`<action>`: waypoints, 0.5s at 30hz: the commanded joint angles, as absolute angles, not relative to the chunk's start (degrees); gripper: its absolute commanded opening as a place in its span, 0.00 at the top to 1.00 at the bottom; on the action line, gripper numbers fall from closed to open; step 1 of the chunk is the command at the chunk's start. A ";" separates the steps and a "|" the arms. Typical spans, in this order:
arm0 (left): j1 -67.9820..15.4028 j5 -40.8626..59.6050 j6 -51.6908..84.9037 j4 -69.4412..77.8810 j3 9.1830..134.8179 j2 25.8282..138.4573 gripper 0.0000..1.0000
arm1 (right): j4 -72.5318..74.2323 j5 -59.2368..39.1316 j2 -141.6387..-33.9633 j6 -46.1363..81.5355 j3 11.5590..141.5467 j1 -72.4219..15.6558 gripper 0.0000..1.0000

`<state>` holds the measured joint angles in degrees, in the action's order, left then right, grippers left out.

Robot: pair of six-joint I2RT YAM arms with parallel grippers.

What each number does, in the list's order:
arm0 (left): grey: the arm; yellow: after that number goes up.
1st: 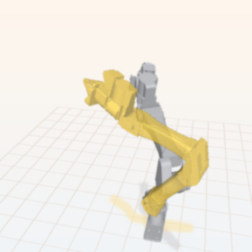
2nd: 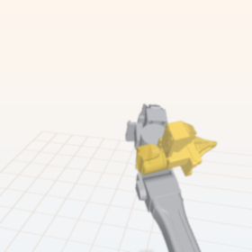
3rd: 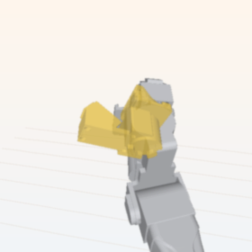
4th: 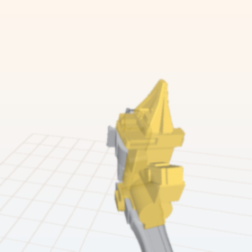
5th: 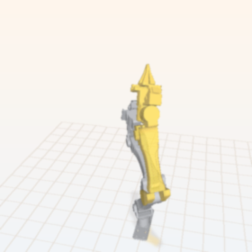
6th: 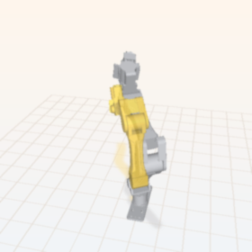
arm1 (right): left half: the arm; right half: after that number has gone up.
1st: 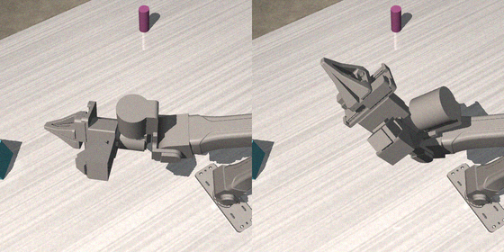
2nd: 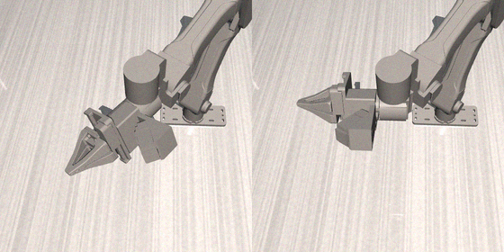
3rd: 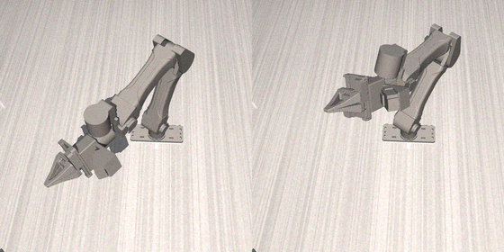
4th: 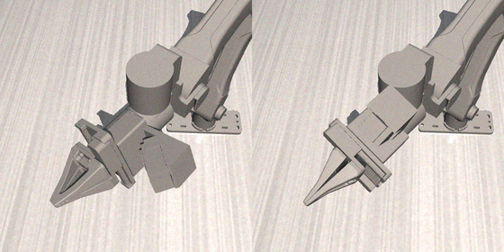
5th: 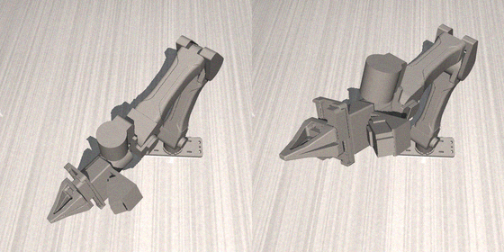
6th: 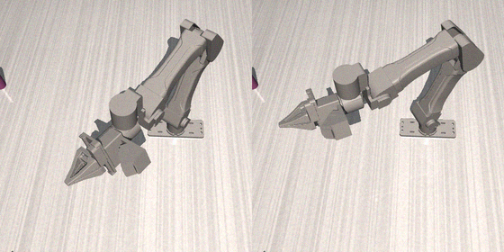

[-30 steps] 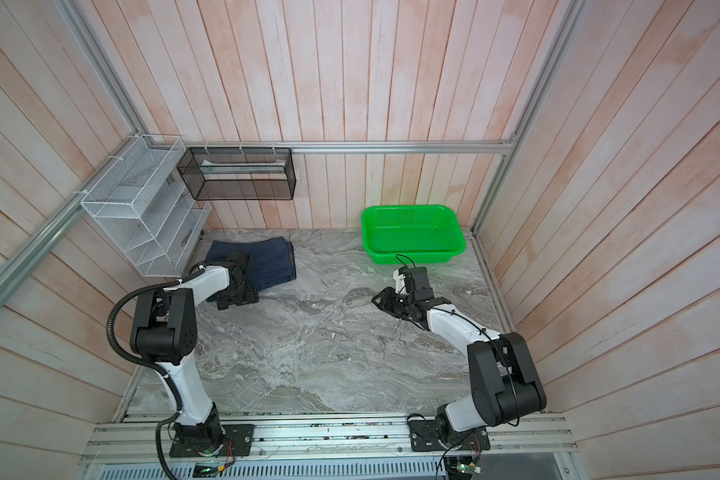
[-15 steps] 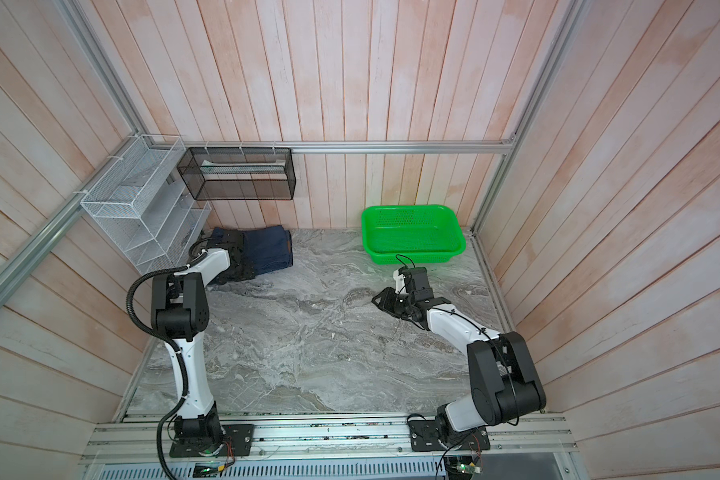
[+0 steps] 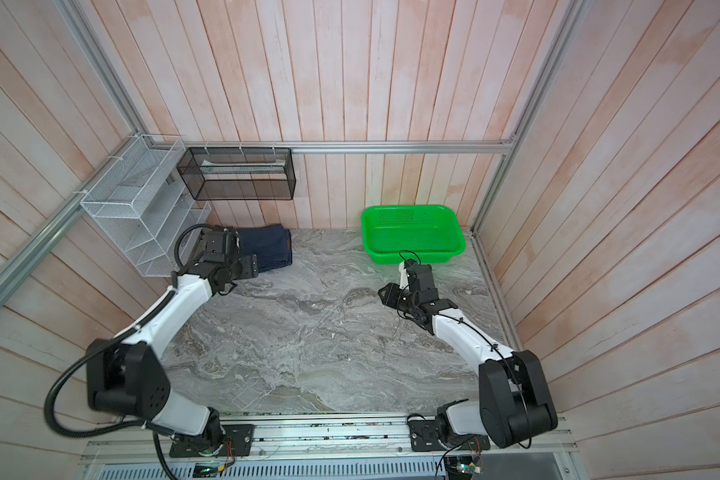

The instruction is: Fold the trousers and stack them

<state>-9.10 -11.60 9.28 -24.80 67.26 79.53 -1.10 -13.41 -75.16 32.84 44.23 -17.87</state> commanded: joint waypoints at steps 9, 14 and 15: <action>-8.26 -19.20 13.44 6.46 29.46 50.82 0.13 | 40.73 22.87 -57.40 8.30 18.32 -17.88 0.57; -8.35 -25.15 16.05 14.22 21.27 48.31 0.13 | 45.49 29.94 -59.87 2.78 15.93 -15.33 0.51; -8.32 -26.18 16.61 15.70 19.82 47.94 0.13 | 46.79 30.03 -60.72 2.89 15.12 -14.07 0.51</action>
<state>-8.36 -20.73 14.06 5.89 22.02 49.63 37.98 23.05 -59.40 8.05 16.01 -16.12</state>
